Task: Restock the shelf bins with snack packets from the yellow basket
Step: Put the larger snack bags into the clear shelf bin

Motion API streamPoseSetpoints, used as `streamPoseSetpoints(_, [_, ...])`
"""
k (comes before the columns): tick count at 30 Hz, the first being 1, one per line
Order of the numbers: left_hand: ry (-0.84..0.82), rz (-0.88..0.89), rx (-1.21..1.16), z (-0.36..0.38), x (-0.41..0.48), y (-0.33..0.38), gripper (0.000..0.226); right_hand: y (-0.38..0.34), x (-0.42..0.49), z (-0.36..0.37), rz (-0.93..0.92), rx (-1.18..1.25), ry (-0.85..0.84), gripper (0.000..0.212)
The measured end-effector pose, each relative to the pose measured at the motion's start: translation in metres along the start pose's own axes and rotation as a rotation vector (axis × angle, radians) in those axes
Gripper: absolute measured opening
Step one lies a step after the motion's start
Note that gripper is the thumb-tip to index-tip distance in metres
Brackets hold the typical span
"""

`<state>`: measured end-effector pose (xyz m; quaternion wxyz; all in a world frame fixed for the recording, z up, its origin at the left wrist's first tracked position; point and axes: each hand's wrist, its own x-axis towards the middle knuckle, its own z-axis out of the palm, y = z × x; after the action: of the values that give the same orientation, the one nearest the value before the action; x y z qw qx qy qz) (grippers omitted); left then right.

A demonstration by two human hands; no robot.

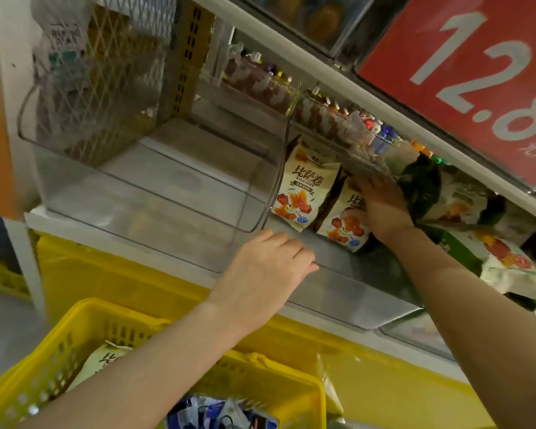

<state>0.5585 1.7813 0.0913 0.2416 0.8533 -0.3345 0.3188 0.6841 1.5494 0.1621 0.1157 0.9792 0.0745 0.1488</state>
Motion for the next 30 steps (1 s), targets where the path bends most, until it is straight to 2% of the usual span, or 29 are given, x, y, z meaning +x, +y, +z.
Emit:
streamPoseSetpoints(4, [-0.003,-0.008,0.008,-0.002,0.000,0.001,0.024,0.000,-0.004,0.000,0.055,0.194,-0.043,0.077])
streamPoseSetpoints(8, [-0.031,-0.037,-0.003,-0.008,-0.001,0.004,0.030,-0.007,-0.017,-0.008,0.093,0.228,0.005,0.068])
streamPoseSetpoints(12, [-0.064,-0.053,0.007,-0.015,-0.001,0.007,0.035,-0.022,-0.038,-0.022,0.111,0.203,0.091,0.052])
streamPoseSetpoints(15, [-0.140,-0.037,0.085,-0.018,-0.003,0.006,0.035,-0.040,-0.069,-0.034,0.166,0.373,0.058,0.041])
streamPoseSetpoints(19, [-0.260,-0.045,0.179,-0.026,-0.004,0.012,0.039,-0.063,-0.129,-0.039,0.061,0.428,-0.034,0.041])
streamPoseSetpoints(21, [-0.245,-0.071,0.219,-0.036,-0.010,0.023,0.038,-0.075,-0.157,-0.038,-0.034,0.360,-0.060,0.047])
streamPoseSetpoints(23, [-0.213,-0.110,0.217,-0.050,-0.022,0.037,0.036,-0.086,-0.181,-0.038,-0.134,0.306,-0.006,0.052])
streamPoseSetpoints(26, [-0.128,-0.162,0.183,-0.074,-0.054,0.047,0.025,-0.109,-0.213,-0.041,-0.164,0.388,0.070,0.044])
streamPoseSetpoints(28, [-0.138,-0.257,0.155,-0.088,-0.084,0.041,0.021,-0.131,-0.234,-0.039,-0.177,0.479,0.137,0.039])
streamPoseSetpoints(30, [-0.182,-0.427,0.129,-0.099,-0.118,0.025,0.021,-0.158,-0.251,-0.030,-0.198,0.595,0.137,0.035])
